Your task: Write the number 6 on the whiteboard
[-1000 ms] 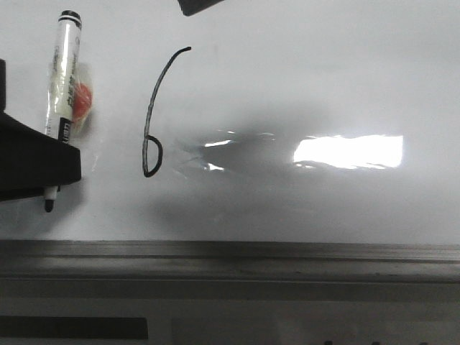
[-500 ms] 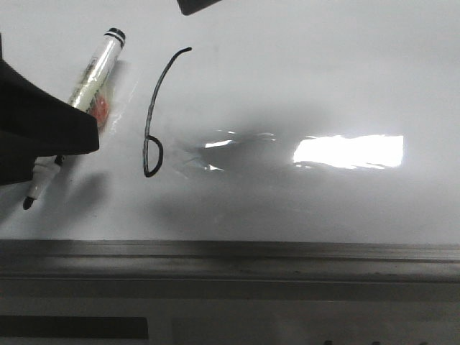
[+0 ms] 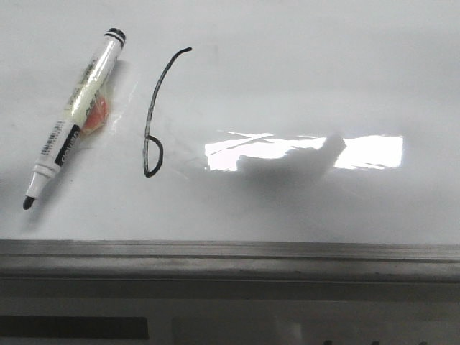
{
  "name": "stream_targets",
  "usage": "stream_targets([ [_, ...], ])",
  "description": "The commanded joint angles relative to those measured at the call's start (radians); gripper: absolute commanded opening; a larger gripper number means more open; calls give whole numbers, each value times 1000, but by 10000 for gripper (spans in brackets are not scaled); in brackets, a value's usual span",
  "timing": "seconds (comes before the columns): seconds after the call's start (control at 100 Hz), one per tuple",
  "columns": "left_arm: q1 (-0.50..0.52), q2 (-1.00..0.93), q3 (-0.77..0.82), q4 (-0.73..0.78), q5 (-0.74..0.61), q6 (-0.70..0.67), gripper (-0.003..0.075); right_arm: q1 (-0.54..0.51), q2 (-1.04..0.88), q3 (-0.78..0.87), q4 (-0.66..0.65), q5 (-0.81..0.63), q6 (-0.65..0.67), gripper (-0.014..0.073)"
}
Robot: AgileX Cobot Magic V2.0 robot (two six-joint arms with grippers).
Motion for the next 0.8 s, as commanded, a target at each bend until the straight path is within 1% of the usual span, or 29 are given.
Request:
stream_targets([
  [0.0, -1, -59, -3, 74, -52, 4, -20, -6, -115, 84, -56, -182, -8, -64],
  [0.08, -1, -117, 28, 102, -31, 4, -20, -6, -219, 188, -83, -253, -8, -64],
  [0.18, -1, -185, 69, 102, 18, 4, -20, -6, -348, 314, -113, -293, -8, -64],
  [0.32, -1, -246, 102, 102, 113, 6, -20, -6, -509, 445, -113, -301, -8, -64],
  [0.42, -1, -258, 103, 95, 158, 6, -20, -6, -600, 505, -113, -301, -8, -64],
  [0.56, -1, -256, 104, 95, 162, 6, -20, -6, -659, 562, -113, -300, -8, -64],
  [0.79, -1, -256, 104, 95, 162, 6, -20, -6, -659, 583, -113, -285, -8, -64],
])
